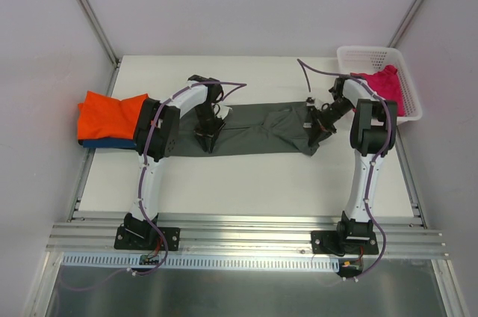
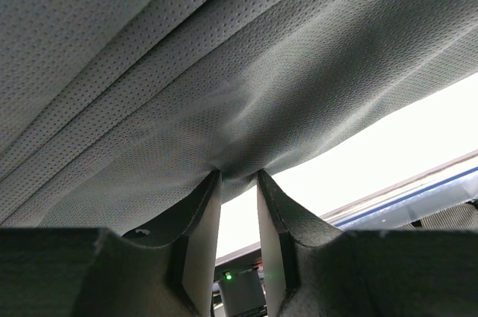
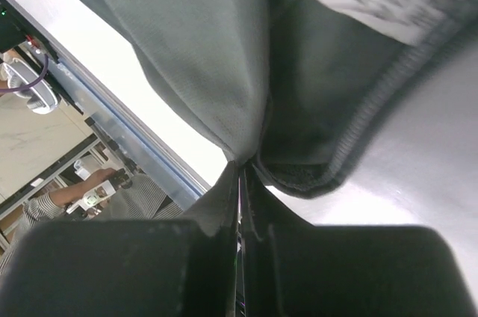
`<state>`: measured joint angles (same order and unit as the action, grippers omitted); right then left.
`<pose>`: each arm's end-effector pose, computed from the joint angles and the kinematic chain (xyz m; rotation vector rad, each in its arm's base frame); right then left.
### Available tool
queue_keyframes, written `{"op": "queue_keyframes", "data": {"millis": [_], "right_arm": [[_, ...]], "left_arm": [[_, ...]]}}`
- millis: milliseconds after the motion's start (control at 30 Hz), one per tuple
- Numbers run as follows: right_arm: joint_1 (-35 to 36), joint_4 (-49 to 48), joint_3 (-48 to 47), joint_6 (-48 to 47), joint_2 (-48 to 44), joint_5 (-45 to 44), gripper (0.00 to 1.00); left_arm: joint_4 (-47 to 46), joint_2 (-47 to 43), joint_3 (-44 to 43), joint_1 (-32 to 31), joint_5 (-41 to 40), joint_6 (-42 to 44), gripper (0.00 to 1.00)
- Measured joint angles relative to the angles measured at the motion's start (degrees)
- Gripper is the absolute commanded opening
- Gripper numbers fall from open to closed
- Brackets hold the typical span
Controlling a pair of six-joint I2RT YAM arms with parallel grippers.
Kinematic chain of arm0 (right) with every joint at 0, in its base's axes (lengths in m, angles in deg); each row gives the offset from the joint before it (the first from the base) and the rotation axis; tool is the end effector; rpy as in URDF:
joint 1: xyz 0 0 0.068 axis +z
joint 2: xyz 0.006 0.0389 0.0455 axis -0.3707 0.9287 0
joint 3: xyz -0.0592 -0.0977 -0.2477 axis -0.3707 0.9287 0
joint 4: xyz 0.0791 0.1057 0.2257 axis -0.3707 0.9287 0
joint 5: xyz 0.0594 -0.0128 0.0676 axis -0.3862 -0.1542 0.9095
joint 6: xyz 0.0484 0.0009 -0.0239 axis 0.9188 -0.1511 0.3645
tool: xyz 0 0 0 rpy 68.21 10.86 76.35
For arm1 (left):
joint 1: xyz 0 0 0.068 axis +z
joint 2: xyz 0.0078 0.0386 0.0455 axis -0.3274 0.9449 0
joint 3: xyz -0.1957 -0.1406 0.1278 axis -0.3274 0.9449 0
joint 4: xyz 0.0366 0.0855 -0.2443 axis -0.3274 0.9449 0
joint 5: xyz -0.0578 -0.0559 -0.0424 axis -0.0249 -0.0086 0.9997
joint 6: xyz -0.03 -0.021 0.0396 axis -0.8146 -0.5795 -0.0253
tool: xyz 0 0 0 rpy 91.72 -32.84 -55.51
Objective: Fold and stack the t-shirts
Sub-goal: Fold the tshirt
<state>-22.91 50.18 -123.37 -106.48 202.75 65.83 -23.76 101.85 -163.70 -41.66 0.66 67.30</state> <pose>0.4163 0.0132 0.1387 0.8711 -2.8182 -1.0617 0.3950 -0.1752 0.1453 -0.8306 -2.9113 0.4402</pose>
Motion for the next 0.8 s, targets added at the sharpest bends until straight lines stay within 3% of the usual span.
{"op": "queue_keyframes", "data": {"millis": [567, 600, 733, 800], "right_arm": [[-3.85, 0.09, -4.50, 0.81, 0.00, -4.24, 0.01], [-3.85, 0.11, -4.59, 0.94, 0.00, -4.33, 0.03], [-3.80, 0.13, -5.05, 1.68, 0.00, -4.92, 0.33], [-3.78, 0.09, -5.35, 2.01, -0.02, -5.16, 0.40]], "left_arm": [[0.02, 0.02, -0.07, 0.00, 0.02, 0.00, 0.25], [0.02, 0.02, -0.07, -0.02, 0.02, 0.00, 0.25], [0.00, 0.02, -0.09, -0.02, 0.00, -0.02, 0.24], [0.02, 0.02, -0.26, -0.02, -0.02, 0.02, 0.24]]}}
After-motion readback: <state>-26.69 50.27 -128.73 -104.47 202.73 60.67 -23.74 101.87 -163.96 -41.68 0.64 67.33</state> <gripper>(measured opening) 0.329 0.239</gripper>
